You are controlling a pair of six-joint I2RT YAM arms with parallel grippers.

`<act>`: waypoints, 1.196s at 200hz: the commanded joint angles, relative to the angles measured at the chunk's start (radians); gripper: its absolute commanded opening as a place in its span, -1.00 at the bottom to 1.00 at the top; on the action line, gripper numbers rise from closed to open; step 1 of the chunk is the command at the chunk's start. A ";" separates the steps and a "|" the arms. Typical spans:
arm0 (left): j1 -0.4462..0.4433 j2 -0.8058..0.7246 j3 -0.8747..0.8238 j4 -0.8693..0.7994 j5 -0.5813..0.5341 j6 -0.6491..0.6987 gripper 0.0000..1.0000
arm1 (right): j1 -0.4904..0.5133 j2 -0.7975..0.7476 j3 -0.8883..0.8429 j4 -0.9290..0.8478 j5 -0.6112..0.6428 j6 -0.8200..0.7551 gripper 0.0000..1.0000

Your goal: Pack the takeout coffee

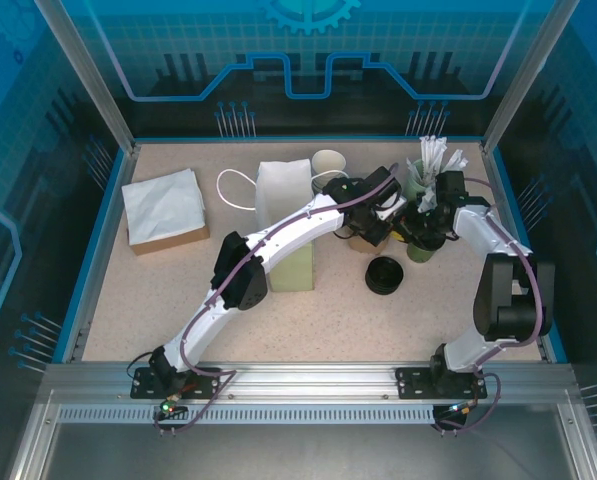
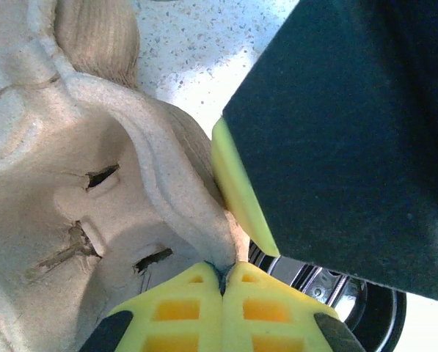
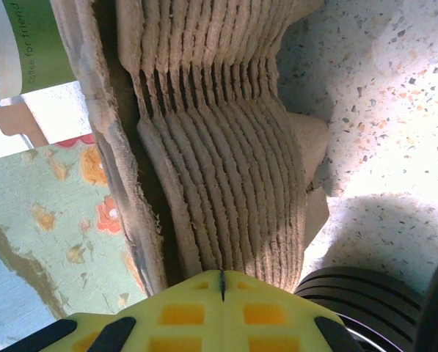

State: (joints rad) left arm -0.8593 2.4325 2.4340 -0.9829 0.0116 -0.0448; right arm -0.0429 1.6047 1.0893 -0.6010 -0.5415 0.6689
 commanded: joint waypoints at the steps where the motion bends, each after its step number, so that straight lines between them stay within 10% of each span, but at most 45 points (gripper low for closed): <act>1: 0.006 -0.025 0.031 -0.020 -0.012 0.011 -1.00 | 0.025 0.024 -0.016 -0.007 0.013 0.000 -0.95; 239: 0.006 -0.096 0.068 -0.007 -0.069 0.013 -1.00 | 0.046 0.064 -0.016 -0.006 0.033 -0.011 -0.95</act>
State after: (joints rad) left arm -0.8593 2.4248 2.4512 -1.0080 -0.0490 -0.0425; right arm -0.0193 1.6264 1.0901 -0.5636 -0.5301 0.6678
